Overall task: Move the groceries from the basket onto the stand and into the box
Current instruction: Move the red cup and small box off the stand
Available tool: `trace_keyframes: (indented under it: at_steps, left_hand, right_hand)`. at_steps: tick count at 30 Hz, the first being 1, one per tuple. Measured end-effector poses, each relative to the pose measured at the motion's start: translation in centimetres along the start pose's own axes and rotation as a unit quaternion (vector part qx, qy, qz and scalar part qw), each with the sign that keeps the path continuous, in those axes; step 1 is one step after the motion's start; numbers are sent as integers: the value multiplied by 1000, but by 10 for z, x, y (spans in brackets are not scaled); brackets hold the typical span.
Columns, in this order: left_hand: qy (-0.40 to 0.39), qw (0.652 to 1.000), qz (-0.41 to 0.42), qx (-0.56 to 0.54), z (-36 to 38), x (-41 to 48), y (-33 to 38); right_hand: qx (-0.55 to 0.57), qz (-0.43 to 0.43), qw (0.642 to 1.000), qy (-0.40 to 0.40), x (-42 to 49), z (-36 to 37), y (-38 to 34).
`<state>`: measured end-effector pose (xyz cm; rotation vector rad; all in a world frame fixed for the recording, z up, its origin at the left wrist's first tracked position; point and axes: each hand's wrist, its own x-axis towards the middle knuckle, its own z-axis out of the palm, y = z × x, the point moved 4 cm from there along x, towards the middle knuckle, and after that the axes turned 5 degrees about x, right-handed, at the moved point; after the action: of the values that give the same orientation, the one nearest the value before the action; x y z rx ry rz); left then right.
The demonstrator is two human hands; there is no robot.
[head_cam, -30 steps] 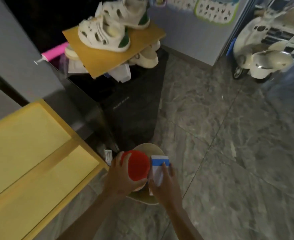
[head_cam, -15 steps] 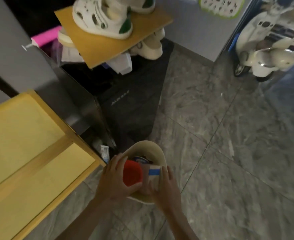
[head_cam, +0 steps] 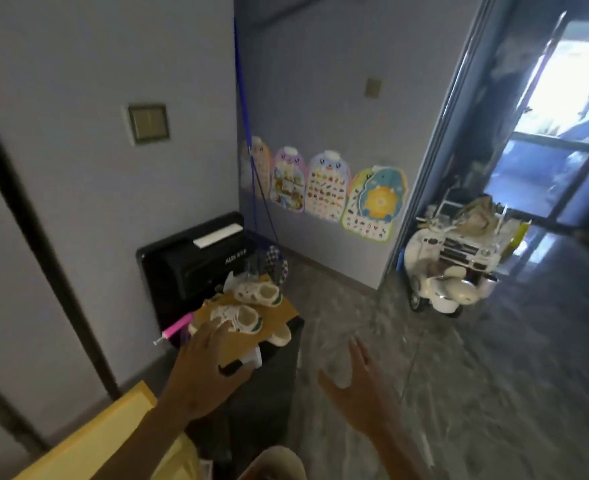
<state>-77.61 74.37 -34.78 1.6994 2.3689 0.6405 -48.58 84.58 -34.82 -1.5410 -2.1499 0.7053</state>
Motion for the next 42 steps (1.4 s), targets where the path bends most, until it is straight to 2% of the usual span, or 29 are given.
trace_keyframes:
  at_steps: [3,8,12,17,22,30,33,37,42]
  left_hand:
    - [40,999,15,15,-103,24,32]
    - [57,996,51,35,-247,26,85]
    - [76,994,67,49,-318,12,108]
    - [122,988,81,50,-364,-13,119]
    - [124,988,55,80,-382,-36,111]
    - [190,971,-61,129,-404,-94,81]
    - [217,959,-113,144,-406,-132,71]
    - [251,932,-203,163,-402,-203,57]
    - [272,892,-315,177,-401,-322,37]
  right_hand:
    - [1,-49,999,20,9,-81,-71]
    - [-8,-95,994,54,13,-190,-171]
    - [10,-124,990,71,8,-241,-223]
    - [14,-170,981,96,-6,-273,-263]
    - [22,-208,974,82,-14,-272,-287]
    - [49,-303,950,59,-1,-248,-318]
    - [57,-340,939,11,11,-220,-324]
    - [23,-348,936,-48,-30,-195,-350]
    - [13,-416,898,-143,-97,-135,-399]
